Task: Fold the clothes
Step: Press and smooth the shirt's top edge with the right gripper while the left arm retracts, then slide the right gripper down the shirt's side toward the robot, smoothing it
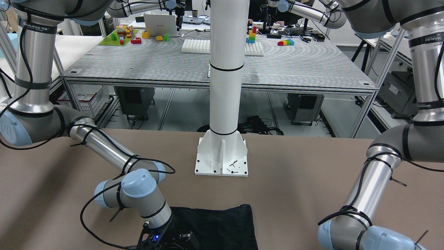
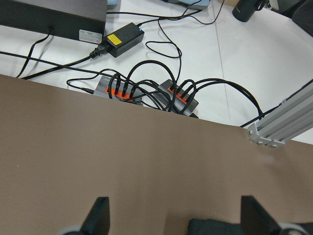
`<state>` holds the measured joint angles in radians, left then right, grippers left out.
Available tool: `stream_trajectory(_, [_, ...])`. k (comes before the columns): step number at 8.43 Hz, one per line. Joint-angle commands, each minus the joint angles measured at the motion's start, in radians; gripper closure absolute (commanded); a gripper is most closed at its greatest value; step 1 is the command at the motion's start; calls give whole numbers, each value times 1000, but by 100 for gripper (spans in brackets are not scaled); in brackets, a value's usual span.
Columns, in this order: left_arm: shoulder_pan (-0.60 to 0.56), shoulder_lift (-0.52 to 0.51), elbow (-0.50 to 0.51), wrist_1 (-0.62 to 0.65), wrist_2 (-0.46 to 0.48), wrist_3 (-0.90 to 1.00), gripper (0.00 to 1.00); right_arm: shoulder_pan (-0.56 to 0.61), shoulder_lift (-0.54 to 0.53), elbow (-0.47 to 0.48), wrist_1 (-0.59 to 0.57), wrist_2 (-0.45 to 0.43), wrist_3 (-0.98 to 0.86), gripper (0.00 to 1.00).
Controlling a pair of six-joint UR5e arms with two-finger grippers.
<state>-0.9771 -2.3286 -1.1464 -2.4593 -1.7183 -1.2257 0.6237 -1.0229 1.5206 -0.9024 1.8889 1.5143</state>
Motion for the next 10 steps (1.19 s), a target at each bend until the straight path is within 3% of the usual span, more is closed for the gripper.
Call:
stream_trajectory(1, [0,-11,5,0,2,0,6,-51,-78,32,2,-33,9,6])
stream_trajectory(6, [2,-17,11,-1,3,0,6,-44,-194,61,105,-21,-6,6])
stream_trajectory(10, [0,-15,10,-3,2,0,6,-25,-235,255,89,7,7,5])
